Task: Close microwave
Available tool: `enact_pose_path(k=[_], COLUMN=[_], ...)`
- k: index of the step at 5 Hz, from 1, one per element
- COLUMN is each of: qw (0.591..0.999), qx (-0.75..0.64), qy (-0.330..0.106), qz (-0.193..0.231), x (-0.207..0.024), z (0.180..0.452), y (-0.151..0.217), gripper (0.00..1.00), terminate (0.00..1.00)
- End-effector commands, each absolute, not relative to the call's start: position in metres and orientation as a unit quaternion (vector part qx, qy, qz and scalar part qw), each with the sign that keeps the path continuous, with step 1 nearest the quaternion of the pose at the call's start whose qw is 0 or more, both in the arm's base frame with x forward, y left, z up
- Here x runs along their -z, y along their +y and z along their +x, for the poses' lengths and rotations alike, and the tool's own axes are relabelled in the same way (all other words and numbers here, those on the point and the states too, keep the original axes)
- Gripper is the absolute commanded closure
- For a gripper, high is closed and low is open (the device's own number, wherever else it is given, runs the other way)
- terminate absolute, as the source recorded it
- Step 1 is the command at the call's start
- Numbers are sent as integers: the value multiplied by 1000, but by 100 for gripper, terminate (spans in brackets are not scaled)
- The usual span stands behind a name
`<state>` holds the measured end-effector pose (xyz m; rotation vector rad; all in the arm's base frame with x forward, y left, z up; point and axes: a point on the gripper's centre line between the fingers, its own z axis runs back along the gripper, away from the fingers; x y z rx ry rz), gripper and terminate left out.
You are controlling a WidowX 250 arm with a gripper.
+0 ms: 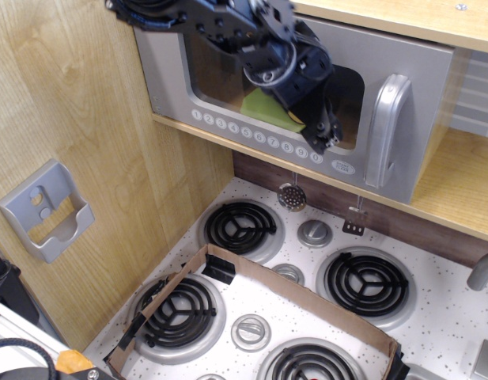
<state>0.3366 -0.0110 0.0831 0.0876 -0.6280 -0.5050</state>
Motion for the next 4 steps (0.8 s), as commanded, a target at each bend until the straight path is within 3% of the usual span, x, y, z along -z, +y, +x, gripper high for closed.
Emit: enact_pose_path(k=[1, 3, 4], qw=[957, 965, 965], qx=[166, 164, 164], qy=[-213, -181, -181], qz=[107, 98, 98], x=[-111, -109, -109], z=[295, 292, 292], y=[-14, -12, -12], gripper=[0, 0, 0], terminate=[0, 0, 100])
